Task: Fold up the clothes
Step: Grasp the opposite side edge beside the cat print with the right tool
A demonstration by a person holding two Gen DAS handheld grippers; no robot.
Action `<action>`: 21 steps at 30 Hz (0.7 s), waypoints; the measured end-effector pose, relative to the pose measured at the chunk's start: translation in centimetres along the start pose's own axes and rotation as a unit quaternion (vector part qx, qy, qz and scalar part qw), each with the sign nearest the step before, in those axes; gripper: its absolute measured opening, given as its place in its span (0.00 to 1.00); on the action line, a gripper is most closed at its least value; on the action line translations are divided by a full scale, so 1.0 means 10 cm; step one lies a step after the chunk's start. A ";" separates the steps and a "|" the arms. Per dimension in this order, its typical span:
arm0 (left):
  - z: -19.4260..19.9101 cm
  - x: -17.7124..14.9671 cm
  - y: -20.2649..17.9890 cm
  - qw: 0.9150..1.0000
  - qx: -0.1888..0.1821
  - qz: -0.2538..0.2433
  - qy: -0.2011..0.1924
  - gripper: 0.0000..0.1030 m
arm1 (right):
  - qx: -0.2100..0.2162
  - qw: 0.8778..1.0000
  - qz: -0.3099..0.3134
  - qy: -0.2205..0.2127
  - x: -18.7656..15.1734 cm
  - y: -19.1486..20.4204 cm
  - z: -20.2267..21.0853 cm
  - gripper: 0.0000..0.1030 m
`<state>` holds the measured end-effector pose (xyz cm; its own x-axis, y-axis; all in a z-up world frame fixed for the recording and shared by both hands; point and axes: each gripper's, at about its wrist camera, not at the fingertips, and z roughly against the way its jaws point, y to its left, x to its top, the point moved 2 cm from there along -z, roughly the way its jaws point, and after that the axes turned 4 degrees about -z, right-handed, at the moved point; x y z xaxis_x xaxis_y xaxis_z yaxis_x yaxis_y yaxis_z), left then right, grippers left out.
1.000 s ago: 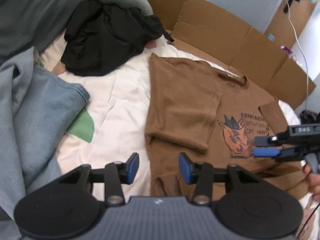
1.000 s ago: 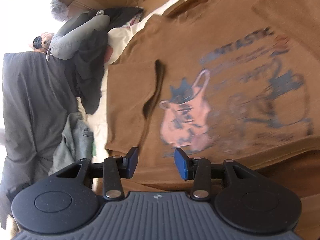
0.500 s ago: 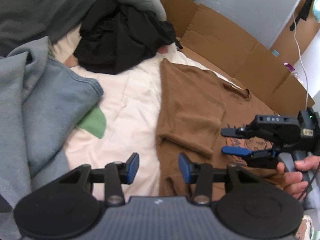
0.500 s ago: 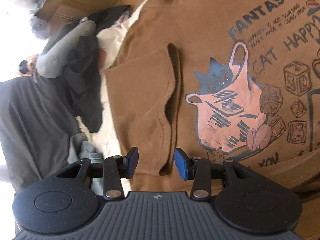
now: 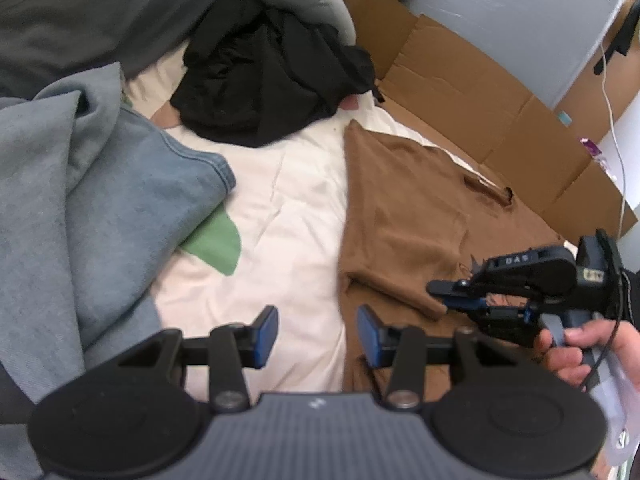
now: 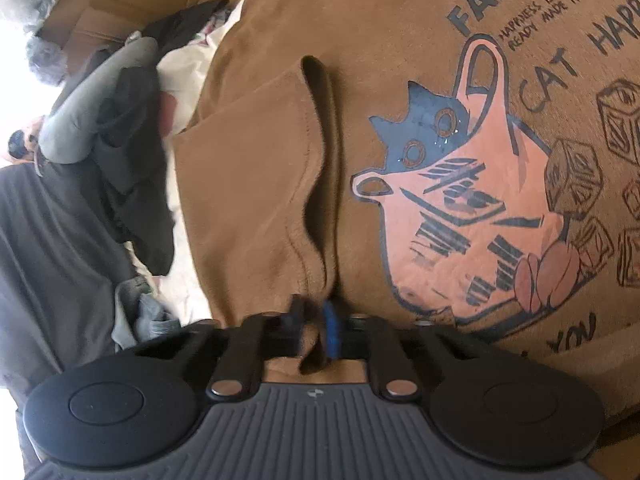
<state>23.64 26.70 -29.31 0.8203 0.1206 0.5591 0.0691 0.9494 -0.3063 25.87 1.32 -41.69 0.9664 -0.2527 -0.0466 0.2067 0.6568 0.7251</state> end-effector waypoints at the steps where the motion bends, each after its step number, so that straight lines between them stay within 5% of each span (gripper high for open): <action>1: 0.00 0.00 -0.01 1.000 -0.001 0.000 0.000 0.44 | 0.001 1.000 0.004 -0.001 0.01 0.01 0.01 0.03; 14: -0.08 -0.02 -0.18 1.000 -0.008 -0.021 0.009 0.44 | -0.032 0.998 0.059 -0.009 0.05 0.04 0.18 0.03; 18: -0.09 -0.03 -0.17 1.000 -0.005 -0.021 0.013 0.44 | -0.022 0.998 0.061 -0.006 0.07 0.07 0.19 0.35; 21: -0.09 -0.03 -0.17 1.000 -0.004 -0.023 0.014 0.44 | -0.023 0.998 0.057 -0.022 0.16 0.15 0.17 0.39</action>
<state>23.83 24.75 -29.62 0.8314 0.0694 0.5514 0.1107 0.9516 -0.2868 27.44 0.75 -39.51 0.9766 -0.2045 0.0663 0.1027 0.7150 0.6916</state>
